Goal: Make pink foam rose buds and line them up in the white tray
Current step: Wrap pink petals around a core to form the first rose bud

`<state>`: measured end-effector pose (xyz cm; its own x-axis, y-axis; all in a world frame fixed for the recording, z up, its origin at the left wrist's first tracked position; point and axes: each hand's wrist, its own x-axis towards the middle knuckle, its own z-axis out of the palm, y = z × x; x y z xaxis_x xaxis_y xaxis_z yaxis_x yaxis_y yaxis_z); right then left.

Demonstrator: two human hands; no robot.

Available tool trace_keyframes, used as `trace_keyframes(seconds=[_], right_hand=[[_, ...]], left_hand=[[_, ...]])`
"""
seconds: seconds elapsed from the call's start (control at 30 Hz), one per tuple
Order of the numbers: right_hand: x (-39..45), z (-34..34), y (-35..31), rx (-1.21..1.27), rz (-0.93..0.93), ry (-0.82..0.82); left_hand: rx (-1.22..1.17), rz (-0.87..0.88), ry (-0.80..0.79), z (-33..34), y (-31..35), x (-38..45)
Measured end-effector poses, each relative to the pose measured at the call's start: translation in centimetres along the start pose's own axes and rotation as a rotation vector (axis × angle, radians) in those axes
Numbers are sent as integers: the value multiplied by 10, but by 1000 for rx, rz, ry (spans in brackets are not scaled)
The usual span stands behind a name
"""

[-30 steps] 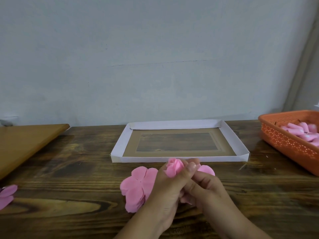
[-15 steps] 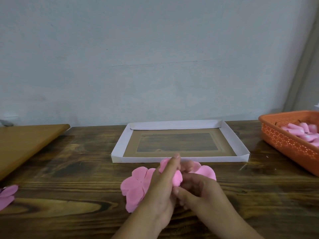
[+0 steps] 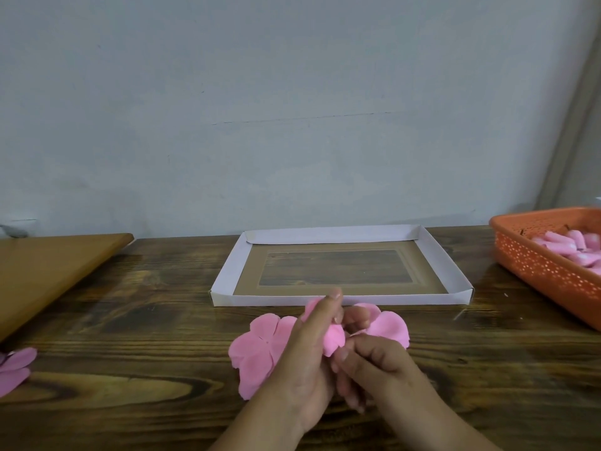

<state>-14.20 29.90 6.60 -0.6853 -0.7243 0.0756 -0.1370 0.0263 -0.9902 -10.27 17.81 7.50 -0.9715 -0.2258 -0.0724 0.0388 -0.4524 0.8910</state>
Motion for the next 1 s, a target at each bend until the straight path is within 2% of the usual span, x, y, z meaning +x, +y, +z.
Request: trace_keyframes(seconds=[0.1, 0.23, 0.43, 0.6, 0.67, 0.77, 1.0], right_hand=[[-1, 0, -1, 13, 43, 22], [-5, 6, 3, -319, -177, 239], [-2, 8, 12, -498, -369, 330], [-2, 12, 17, -478, -500, 505], [-1, 14, 20, -411, -498, 557], [0, 14, 19, -223, -372, 507], [5, 2, 2, 385, 19, 117]], left_hand=[[12, 30, 33, 0, -3, 1], [-36, -23, 147, 2, -7, 3], [-27, -95, 151, 11, -4, -3], [-103, -89, 87, 9, -8, 0], [-128, -50, 73, 7, -11, 2], [-176, -11, 43, 6, -11, 1], [-123, 5, 33, 2, -4, 0]])
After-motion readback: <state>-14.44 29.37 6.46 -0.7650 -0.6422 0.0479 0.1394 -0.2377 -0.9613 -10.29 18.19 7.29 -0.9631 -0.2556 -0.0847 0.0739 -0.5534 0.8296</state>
